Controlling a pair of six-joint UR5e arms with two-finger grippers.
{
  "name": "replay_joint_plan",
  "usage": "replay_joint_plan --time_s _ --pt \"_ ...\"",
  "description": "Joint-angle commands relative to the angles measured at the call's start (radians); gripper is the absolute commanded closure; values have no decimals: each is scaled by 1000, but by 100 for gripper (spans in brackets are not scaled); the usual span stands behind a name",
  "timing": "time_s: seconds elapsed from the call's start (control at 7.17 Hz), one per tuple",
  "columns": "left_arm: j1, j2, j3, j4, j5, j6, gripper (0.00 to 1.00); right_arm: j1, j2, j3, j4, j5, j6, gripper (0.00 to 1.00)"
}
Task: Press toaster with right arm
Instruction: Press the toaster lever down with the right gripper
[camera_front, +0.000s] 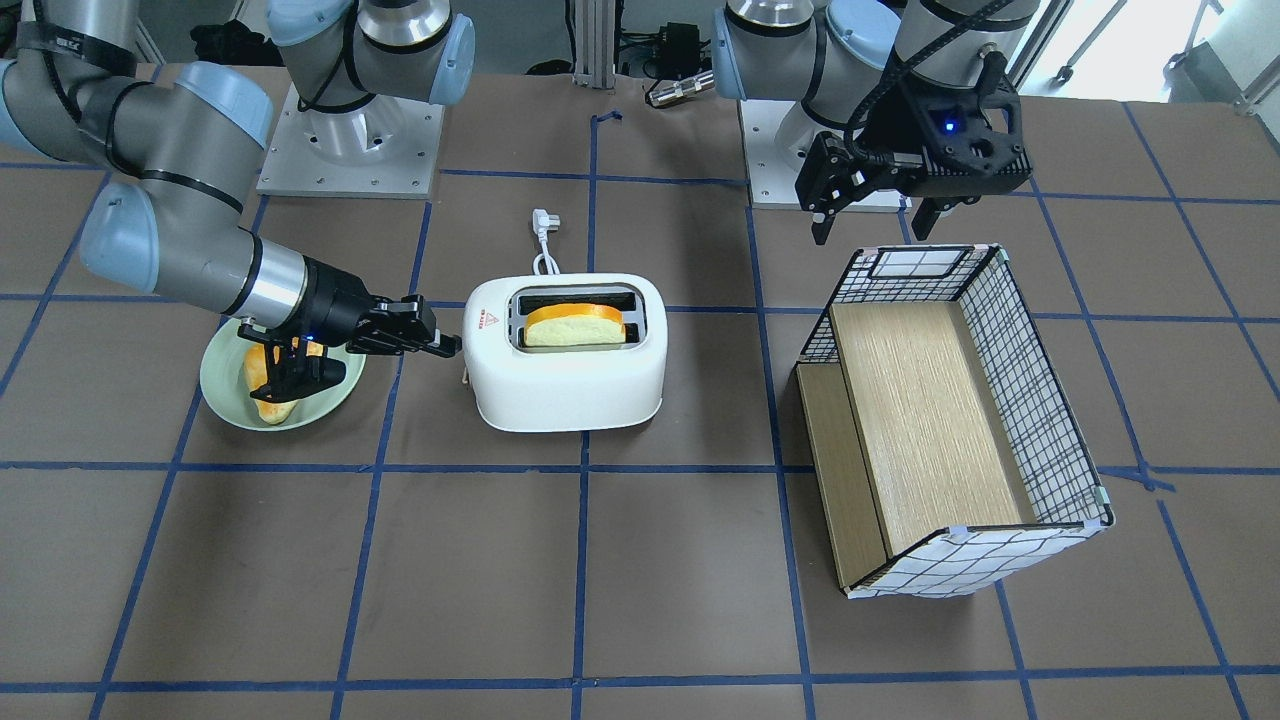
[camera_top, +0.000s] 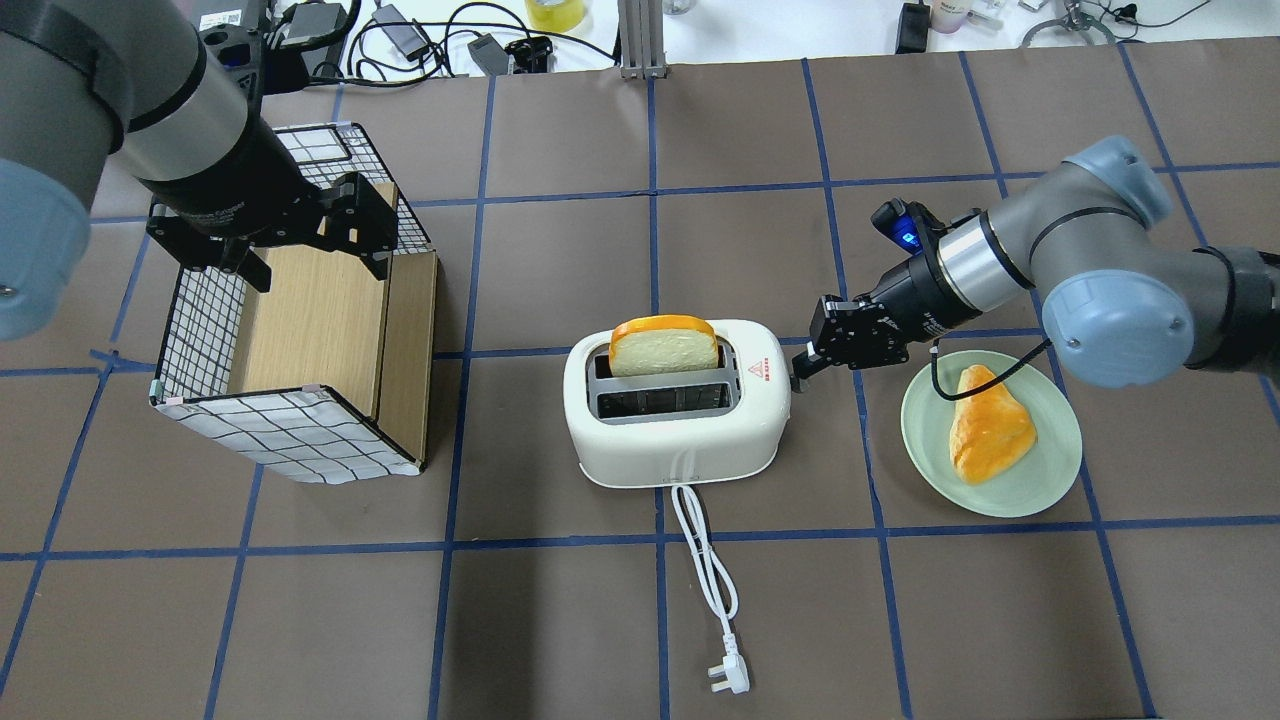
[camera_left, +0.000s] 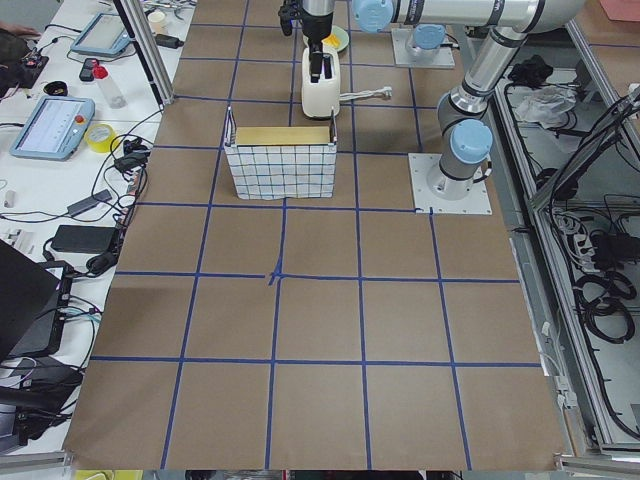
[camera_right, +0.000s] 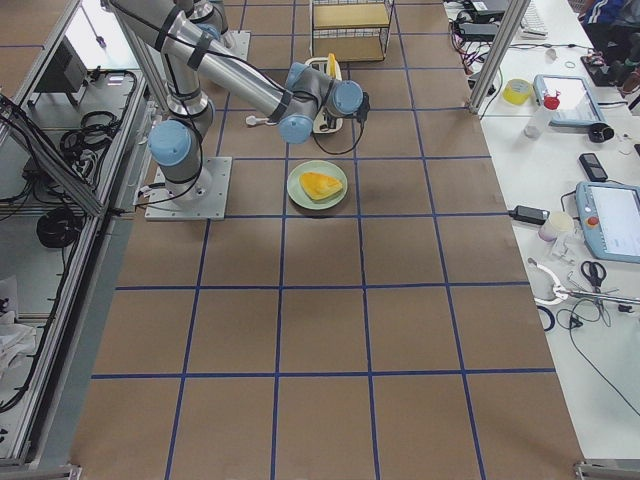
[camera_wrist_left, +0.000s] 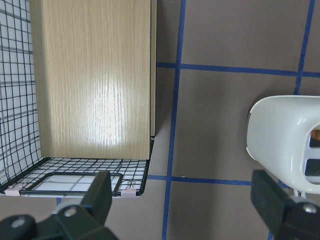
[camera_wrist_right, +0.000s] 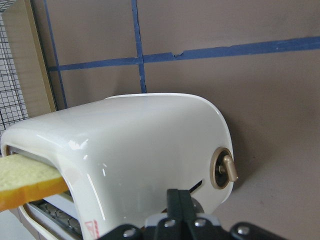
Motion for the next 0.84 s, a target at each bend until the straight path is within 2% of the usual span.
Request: replay_joint_plan --time_s 0.0,0.42,0.7 --pt "2 0 0 0 0 0 0 0 21 39 -76 0 0 100" --pt "0 0 0 0 0 0 0 0 9 27 -75 -6 16 100" --pt "0 0 0 0 0 0 0 3 -43 -18 -45 -19 114 100"
